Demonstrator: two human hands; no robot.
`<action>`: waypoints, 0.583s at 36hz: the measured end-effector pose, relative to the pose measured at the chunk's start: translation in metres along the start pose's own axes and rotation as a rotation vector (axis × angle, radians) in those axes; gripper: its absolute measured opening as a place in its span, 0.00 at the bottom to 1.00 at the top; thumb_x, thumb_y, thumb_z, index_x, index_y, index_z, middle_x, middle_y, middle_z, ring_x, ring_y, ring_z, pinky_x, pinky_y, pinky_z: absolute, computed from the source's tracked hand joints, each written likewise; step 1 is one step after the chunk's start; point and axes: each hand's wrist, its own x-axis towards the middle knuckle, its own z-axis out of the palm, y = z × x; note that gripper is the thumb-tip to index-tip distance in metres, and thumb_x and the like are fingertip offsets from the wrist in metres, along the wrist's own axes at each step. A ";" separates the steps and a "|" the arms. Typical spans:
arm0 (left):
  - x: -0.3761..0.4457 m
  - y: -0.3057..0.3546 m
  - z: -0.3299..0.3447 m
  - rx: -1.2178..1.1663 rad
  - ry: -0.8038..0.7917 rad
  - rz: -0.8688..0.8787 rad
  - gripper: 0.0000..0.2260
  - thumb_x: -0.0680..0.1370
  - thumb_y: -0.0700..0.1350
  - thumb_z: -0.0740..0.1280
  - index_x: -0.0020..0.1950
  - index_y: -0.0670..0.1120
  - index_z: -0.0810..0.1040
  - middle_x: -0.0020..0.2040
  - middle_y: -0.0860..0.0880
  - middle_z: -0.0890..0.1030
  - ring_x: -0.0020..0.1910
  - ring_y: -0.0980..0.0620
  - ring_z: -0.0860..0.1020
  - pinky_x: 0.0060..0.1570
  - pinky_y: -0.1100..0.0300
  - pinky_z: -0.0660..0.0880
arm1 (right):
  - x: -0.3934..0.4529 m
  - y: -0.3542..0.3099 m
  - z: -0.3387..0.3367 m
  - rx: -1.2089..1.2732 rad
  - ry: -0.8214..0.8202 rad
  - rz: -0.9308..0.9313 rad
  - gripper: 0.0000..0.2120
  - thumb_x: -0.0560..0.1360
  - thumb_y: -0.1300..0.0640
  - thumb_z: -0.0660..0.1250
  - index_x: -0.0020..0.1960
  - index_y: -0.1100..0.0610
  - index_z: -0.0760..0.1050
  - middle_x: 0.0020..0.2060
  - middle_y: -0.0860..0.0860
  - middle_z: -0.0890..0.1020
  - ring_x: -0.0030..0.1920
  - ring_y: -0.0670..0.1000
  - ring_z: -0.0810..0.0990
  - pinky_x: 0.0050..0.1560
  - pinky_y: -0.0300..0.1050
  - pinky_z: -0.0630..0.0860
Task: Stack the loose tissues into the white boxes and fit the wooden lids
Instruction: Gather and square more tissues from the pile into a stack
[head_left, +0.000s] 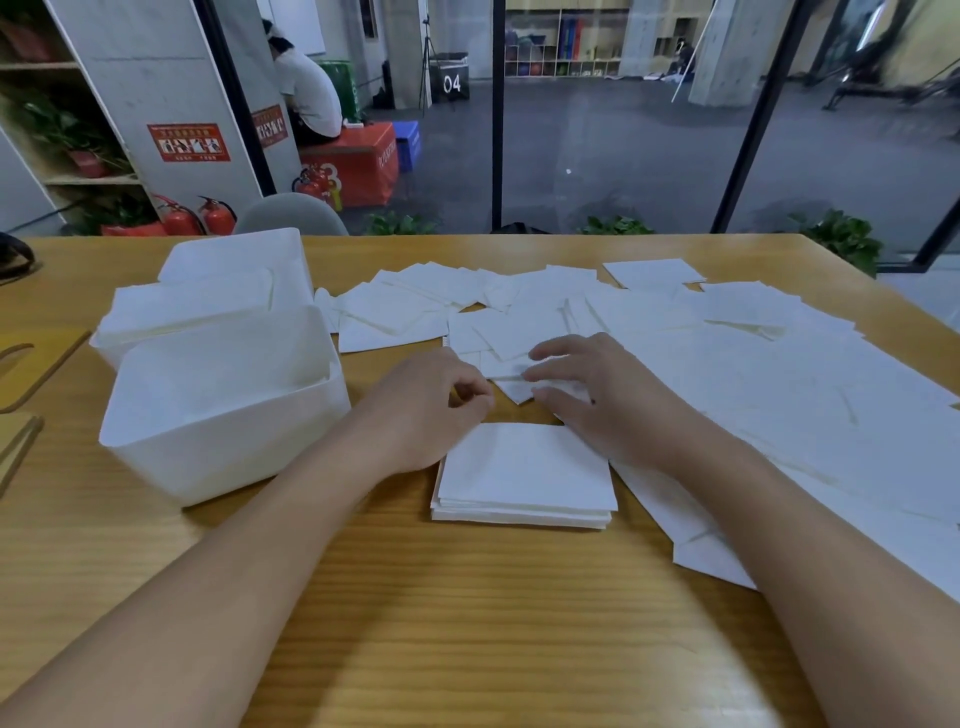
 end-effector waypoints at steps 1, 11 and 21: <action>0.000 -0.001 0.001 -0.004 0.000 0.002 0.06 0.85 0.56 0.70 0.53 0.61 0.87 0.49 0.63 0.78 0.48 0.66 0.77 0.43 0.64 0.69 | 0.000 -0.002 0.001 -0.027 -0.026 -0.010 0.15 0.87 0.46 0.64 0.70 0.44 0.83 0.74 0.38 0.75 0.70 0.46 0.68 0.71 0.45 0.66; 0.001 -0.006 0.007 -0.013 -0.005 0.029 0.06 0.84 0.58 0.70 0.57 0.62 0.86 0.49 0.64 0.81 0.52 0.72 0.74 0.43 0.65 0.70 | 0.002 -0.008 0.001 -0.182 -0.100 0.001 0.16 0.89 0.46 0.58 0.69 0.47 0.81 0.76 0.40 0.75 0.70 0.51 0.68 0.72 0.53 0.64; 0.004 -0.003 0.003 -0.199 0.109 -0.096 0.03 0.87 0.56 0.64 0.57 0.60 0.71 0.44 0.62 0.86 0.42 0.62 0.83 0.43 0.54 0.79 | -0.003 -0.007 -0.009 0.040 0.031 -0.024 0.15 0.87 0.48 0.66 0.71 0.49 0.83 0.69 0.37 0.80 0.64 0.42 0.75 0.69 0.46 0.73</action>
